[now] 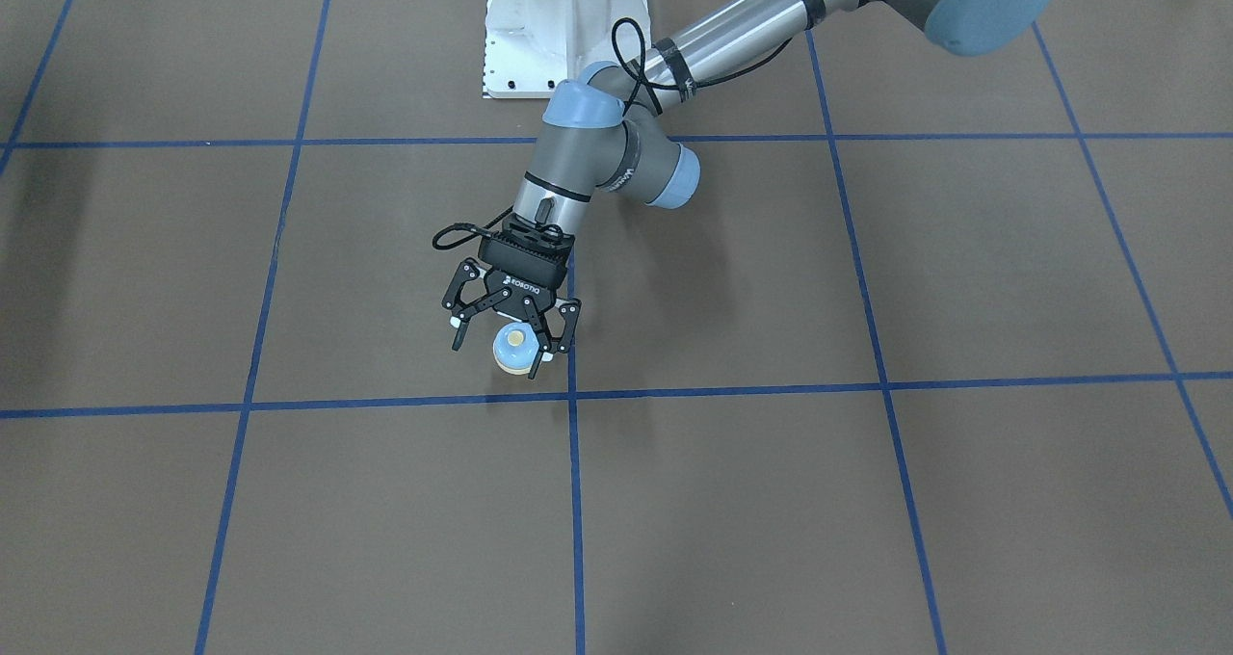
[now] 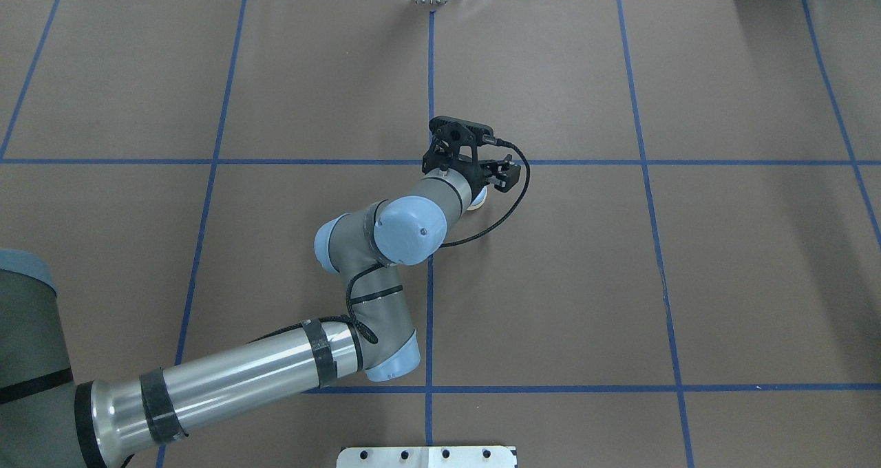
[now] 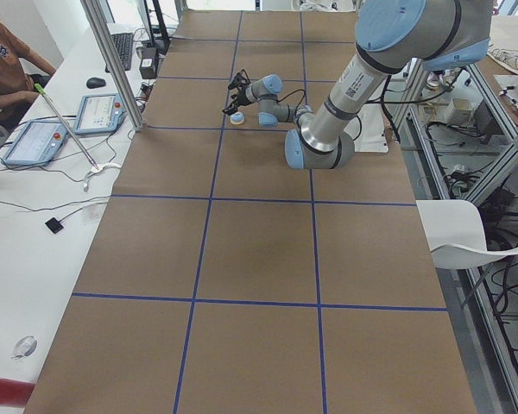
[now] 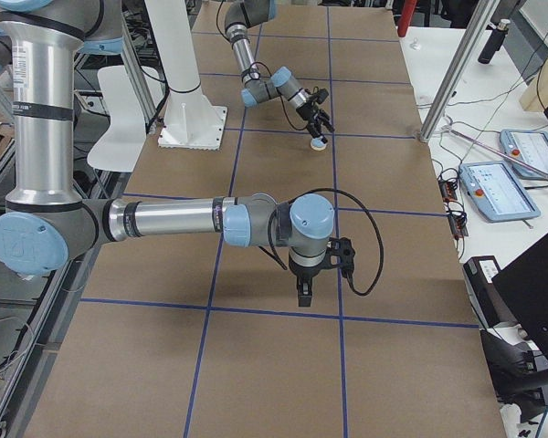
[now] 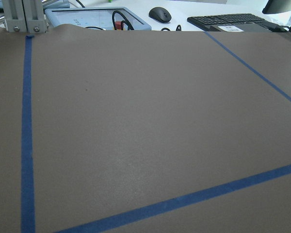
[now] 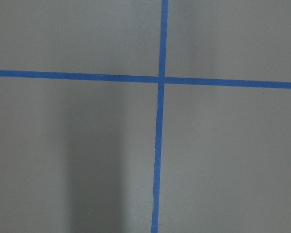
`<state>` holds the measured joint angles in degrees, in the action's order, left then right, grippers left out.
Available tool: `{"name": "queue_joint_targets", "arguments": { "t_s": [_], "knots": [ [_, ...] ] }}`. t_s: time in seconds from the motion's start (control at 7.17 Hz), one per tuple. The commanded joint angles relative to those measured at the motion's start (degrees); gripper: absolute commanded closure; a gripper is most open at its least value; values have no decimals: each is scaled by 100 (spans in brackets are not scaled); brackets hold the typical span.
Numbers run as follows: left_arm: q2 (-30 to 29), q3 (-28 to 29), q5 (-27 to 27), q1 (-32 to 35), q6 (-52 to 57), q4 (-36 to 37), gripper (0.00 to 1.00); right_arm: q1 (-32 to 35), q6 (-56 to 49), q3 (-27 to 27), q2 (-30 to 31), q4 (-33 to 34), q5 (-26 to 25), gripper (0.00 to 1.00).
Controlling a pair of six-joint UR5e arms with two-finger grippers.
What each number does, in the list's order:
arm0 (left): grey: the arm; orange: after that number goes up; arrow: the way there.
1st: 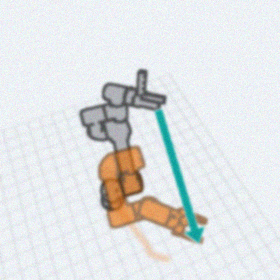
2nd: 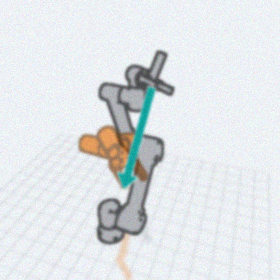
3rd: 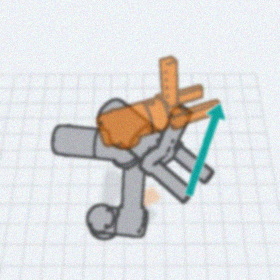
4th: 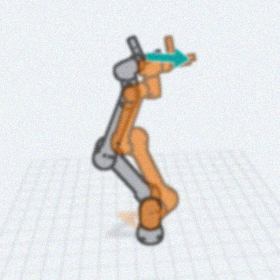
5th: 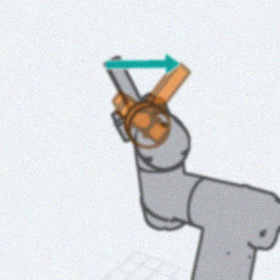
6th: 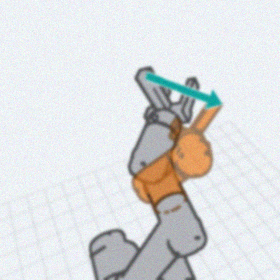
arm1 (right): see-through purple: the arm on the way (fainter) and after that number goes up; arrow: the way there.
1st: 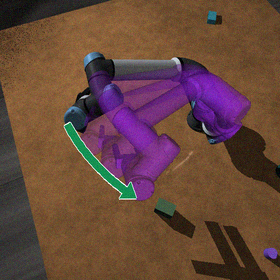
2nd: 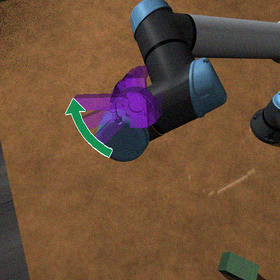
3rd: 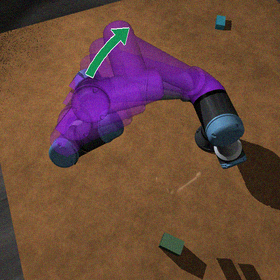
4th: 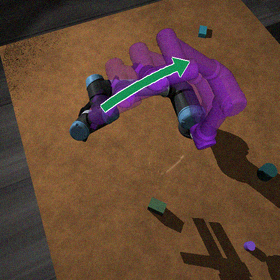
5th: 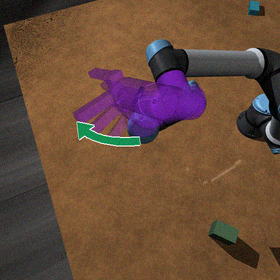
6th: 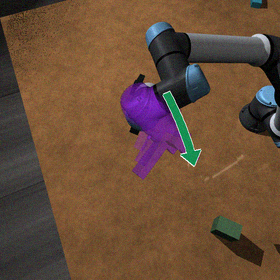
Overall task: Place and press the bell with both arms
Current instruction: 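Lower the bell onto the table and open the left gripper, then withdraw the left gripper away from the bell while the right arm reaches in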
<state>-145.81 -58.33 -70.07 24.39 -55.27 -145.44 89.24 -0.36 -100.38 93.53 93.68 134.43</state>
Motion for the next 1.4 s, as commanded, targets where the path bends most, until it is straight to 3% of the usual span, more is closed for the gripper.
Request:
{"name": "queue_joint_targets", "arguments": {
  "t_s": [0.0, 0.42, 0.7, 0.98, 1.26],
  "knots": [
    [8, -536, -1117, 634, 25, 1066, 0, -12, 10, -34, -194, 1, 22, 0],
    [87, -757, -3287, 1907, 330, 2316, 0, -396, 62, -87, -798, 10, 356, 0],
    [1241, -1597, -3914, 2427, 997, 2327, 0, -1194, 1704, -17, -1500, 1, 338, 0],
    [2385, -2277, -4836, 3401, 1831, 2353, 0, -2283, 3315, 115, -2441, -8, 50, 0],
    [2785, -2367, -5340, 4018, 2736, 2781, 0, -2883, 4042, 98, -2857, -17, -57, 0]
  ]
}}
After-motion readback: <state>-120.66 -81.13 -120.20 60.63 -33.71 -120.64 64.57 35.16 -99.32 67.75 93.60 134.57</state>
